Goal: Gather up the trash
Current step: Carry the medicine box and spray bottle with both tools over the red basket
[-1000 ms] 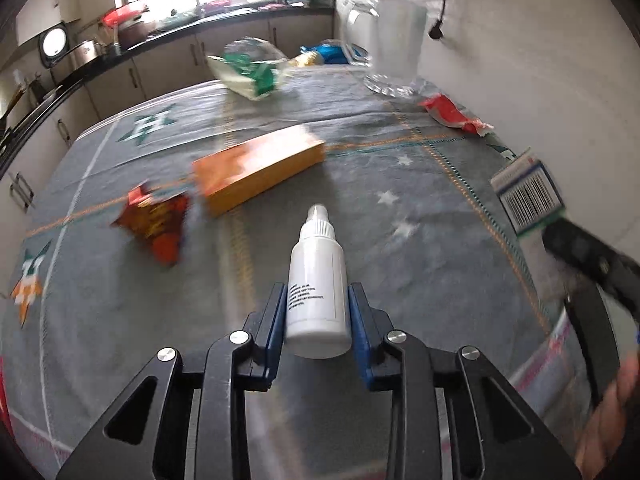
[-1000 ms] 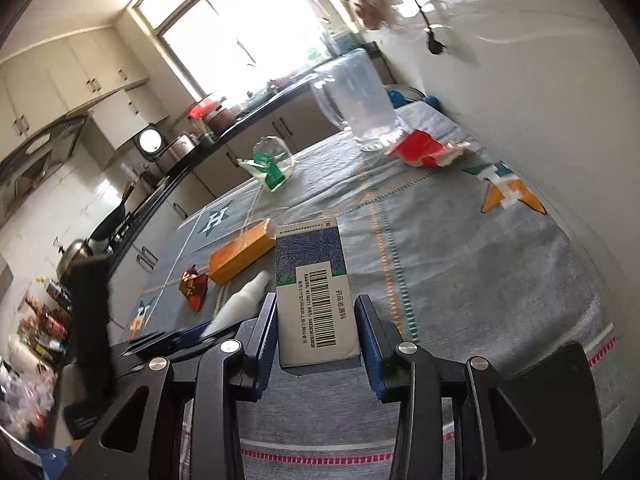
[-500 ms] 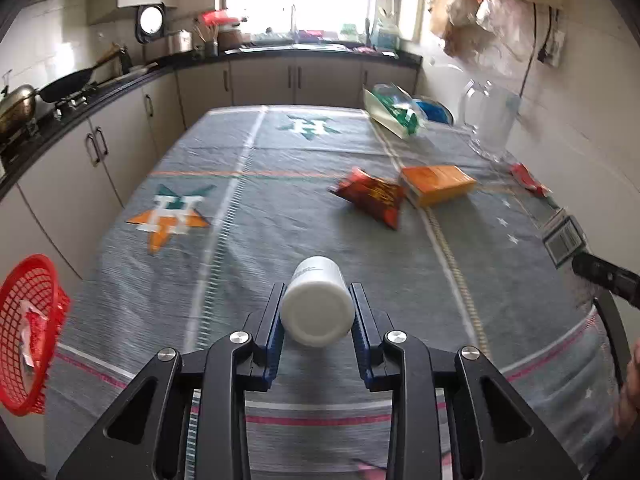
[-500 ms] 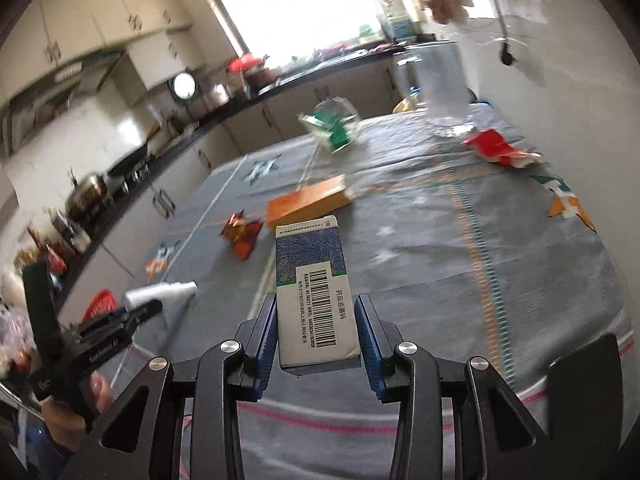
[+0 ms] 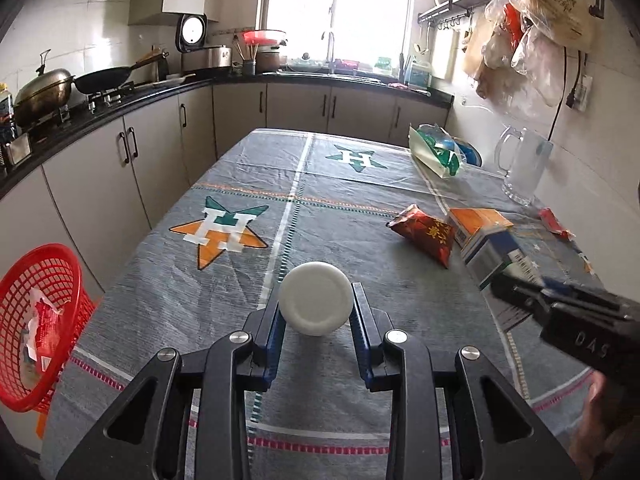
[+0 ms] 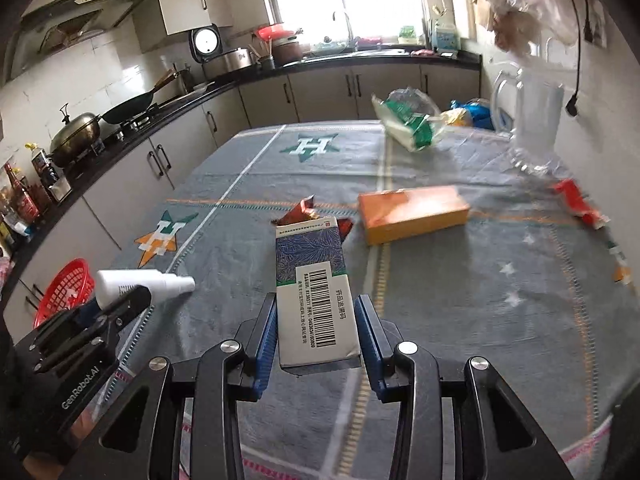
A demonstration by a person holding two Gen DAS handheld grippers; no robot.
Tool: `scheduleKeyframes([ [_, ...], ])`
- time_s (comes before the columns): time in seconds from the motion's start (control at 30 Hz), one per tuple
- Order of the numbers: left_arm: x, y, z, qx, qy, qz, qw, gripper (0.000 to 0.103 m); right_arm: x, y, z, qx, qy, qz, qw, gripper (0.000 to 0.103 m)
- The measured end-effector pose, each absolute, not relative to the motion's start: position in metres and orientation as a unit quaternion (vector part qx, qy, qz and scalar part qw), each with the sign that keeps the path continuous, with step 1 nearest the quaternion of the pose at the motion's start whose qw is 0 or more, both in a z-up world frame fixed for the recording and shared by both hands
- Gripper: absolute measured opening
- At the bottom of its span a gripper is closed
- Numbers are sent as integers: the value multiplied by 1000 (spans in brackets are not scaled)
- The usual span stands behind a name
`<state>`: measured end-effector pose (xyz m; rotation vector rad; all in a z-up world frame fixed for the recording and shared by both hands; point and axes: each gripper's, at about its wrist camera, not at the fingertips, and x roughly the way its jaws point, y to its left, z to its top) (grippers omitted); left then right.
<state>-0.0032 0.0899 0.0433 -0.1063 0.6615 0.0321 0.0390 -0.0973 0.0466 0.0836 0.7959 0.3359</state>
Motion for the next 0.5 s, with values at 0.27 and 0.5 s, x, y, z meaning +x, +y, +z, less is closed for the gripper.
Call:
scheduleKeyframes([
  [0.27, -6, 83, 42, -48, 320, 7, 946, 29, 42, -101, 36, 42, 383, 167, 908, 42],
  [0.5, 2, 94, 32, -80, 354, -6, 932, 29, 43, -103, 35, 41, 383, 163, 908, 42],
])
